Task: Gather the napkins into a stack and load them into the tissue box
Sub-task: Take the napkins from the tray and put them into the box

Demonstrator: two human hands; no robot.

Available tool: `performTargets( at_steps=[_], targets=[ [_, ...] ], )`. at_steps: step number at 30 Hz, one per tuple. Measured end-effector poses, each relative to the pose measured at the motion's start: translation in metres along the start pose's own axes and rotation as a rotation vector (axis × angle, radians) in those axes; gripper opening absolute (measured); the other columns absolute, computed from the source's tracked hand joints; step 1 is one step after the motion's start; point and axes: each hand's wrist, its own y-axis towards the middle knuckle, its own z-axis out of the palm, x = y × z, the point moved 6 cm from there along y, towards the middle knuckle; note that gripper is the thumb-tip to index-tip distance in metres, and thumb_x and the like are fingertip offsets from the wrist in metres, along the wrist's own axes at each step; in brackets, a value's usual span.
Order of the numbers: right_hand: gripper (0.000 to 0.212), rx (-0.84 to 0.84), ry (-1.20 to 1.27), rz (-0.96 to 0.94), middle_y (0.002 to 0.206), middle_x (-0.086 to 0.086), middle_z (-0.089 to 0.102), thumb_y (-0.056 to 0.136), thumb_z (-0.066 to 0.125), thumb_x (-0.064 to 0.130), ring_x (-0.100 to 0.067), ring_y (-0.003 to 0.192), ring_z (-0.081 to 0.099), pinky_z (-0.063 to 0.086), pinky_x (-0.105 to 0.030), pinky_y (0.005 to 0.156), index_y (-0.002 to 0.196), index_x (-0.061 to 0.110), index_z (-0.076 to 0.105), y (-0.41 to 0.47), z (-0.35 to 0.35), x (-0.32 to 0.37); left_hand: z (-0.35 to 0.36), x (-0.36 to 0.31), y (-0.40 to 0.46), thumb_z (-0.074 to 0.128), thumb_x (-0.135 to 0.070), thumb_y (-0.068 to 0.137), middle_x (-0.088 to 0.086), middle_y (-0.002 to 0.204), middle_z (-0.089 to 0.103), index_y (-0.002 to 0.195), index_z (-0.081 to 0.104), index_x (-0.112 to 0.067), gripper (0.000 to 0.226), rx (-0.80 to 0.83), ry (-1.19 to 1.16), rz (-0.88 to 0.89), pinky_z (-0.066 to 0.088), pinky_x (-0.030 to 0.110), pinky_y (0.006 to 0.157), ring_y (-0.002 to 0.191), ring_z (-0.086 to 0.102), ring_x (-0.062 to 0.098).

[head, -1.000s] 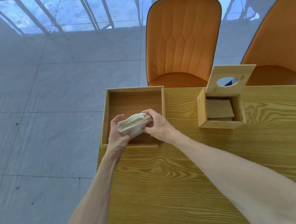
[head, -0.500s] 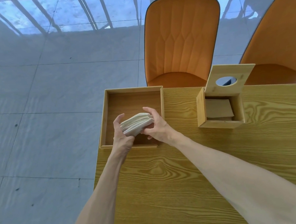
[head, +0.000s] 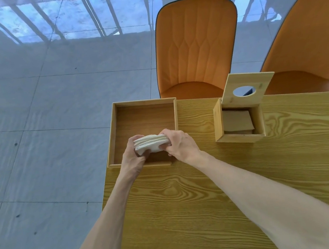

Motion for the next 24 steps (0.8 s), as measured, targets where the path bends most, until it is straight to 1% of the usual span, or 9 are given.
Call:
performTargets(
  at_steps=[2,4,6,8,10,13,15,20,24],
  targets=[
    [0.022,-0.024,0.041,0.009,0.087,-0.003,0.076,0.090,0.067,0.024,-0.020,0.069,0.073,0.060,-0.041,0.073,0.112,0.022,0.064,-0.002,-0.004,-0.003,-0.003,-0.002,-0.001,0.072,-0.020,0.088,-0.006,0.104,0.068,0.116,0.059,-0.022,0.031,0.004,-0.043,-0.020,0.053,0.021,0.077,0.097,0.063,0.011],
    [0.024,-0.041,0.109,0.029,0.087,-0.003,0.075,0.088,0.070,0.029,-0.021,0.072,0.073,0.059,-0.042,0.074,0.110,0.021,0.065,-0.003,-0.010,-0.004,-0.007,-0.006,-0.002,0.069,-0.026,0.089,-0.001,0.102,0.070,0.113,0.064,-0.021,0.025,-0.007,-0.094,-0.028,0.054,0.023,0.072,0.096,0.064,0.017],
    [0.035,-0.071,0.256,0.068,0.095,-0.003,0.075,0.083,0.075,0.033,-0.022,0.076,0.071,0.060,-0.041,0.071,0.114,0.021,0.063,-0.005,-0.019,-0.005,-0.010,-0.013,-0.004,0.068,-0.028,0.090,0.004,0.107,0.071,0.118,0.064,-0.016,0.030,-0.031,-0.150,-0.026,0.055,0.019,0.067,0.097,0.065,0.018],
    [0.044,-0.099,0.488,0.129,0.100,-0.002,0.074,0.082,0.079,0.031,-0.019,0.072,0.070,0.061,-0.034,0.064,0.119,0.018,0.062,-0.009,-0.032,-0.007,-0.009,-0.021,-0.005,0.068,-0.029,0.091,0.008,0.111,0.070,0.123,0.061,-0.012,0.037,-0.053,-0.191,-0.033,0.054,0.016,0.063,0.099,0.065,0.020],
    [0.041,-0.109,0.599,0.159,0.101,-0.001,0.073,0.085,0.078,0.030,-0.018,0.076,0.070,0.061,-0.030,0.063,0.120,0.014,0.064,-0.014,-0.046,-0.008,-0.004,-0.031,-0.005,0.066,-0.032,0.092,0.010,0.113,0.069,0.125,0.057,-0.012,0.039,-0.051,-0.211,-0.030,0.053,0.015,0.062,0.101,0.065,0.022],
    [0.035,-0.116,0.616,0.154,0.098,0.001,0.070,0.090,0.073,0.027,-0.005,0.069,0.063,0.053,-0.019,0.060,0.120,0.010,0.066,-0.029,-0.067,-0.015,0.014,-0.052,-0.006,0.062,-0.033,0.095,0.008,0.110,0.070,0.124,0.057,-0.015,0.035,0.001,-0.216,-0.003,0.052,0.014,0.062,0.095,0.065,0.018],
    [0.035,-0.161,0.609,0.169,0.099,0.000,0.070,0.091,0.071,0.028,-0.002,0.064,0.060,0.051,-0.015,0.058,0.121,0.010,0.066,-0.043,-0.086,-0.028,0.031,-0.067,-0.007,0.058,-0.033,0.097,0.005,0.106,0.070,0.122,0.058,-0.018,0.030,0.058,-0.219,0.014,0.052,0.013,0.063,0.092,0.065,0.014],
    [0.031,-0.326,0.514,0.230,0.092,0.008,0.072,0.089,0.072,0.038,-0.003,0.068,0.063,0.052,-0.022,0.065,0.111,0.015,0.072,-0.083,-0.141,-0.072,0.080,-0.116,-0.007,0.058,-0.040,0.096,-0.002,0.102,0.071,0.119,0.066,-0.020,0.031,0.147,-0.131,0.123,0.050,0.010,0.065,0.090,0.064,0.011],
    [0.030,-0.420,0.484,0.280,0.088,0.007,0.072,0.090,0.071,0.037,-0.008,0.069,0.065,0.056,-0.025,0.064,0.108,0.014,0.072,-0.109,-0.174,-0.105,0.121,-0.149,-0.005,0.066,-0.041,0.090,-0.004,0.104,0.068,0.122,0.062,-0.021,0.038,0.104,-0.109,0.185,0.052,0.015,0.066,0.097,0.064,0.009]
  ],
)
